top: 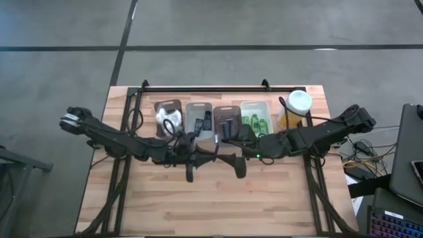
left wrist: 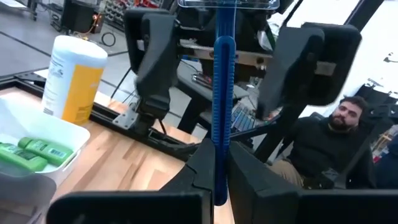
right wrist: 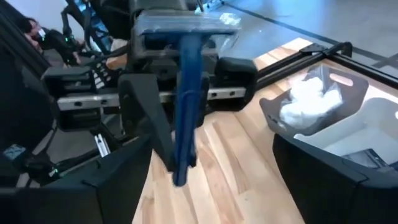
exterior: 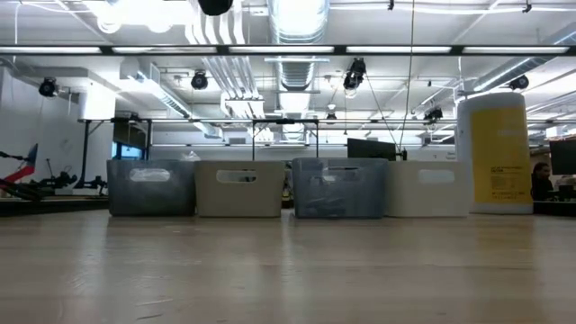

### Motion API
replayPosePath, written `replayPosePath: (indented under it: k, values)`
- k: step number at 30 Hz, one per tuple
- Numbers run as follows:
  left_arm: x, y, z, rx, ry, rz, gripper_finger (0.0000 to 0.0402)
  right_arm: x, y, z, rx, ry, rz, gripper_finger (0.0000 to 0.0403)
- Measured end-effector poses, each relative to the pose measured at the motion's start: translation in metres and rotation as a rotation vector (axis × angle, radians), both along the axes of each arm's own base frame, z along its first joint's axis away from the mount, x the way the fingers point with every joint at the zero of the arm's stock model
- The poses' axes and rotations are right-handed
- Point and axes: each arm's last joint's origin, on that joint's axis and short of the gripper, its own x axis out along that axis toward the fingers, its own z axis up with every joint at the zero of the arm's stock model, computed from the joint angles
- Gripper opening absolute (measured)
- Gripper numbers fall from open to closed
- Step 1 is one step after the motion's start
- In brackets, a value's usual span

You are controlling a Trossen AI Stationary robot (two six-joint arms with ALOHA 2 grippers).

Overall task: Pick & Place Travel size toiletries
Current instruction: Put the blue razor into the right black bin

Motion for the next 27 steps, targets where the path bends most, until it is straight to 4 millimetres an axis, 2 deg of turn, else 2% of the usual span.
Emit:
replayPosePath:
  k: [12, 27]
  values:
    - [0.0052, -0.0021, 0.0011, -0.006, -0.021, -0.019, 0.0020, 0.0030, -0.0025, 0.0006, -0.007, 0.024, -0.008, 0.0283]
    - [0.0102, -0.0019, -0.0053, -0.010, 0.000, -0.002, 0.0021, 0.0067, -0.0074, -0.0028, -0.015, 0.040, -0.019, 0.0168]
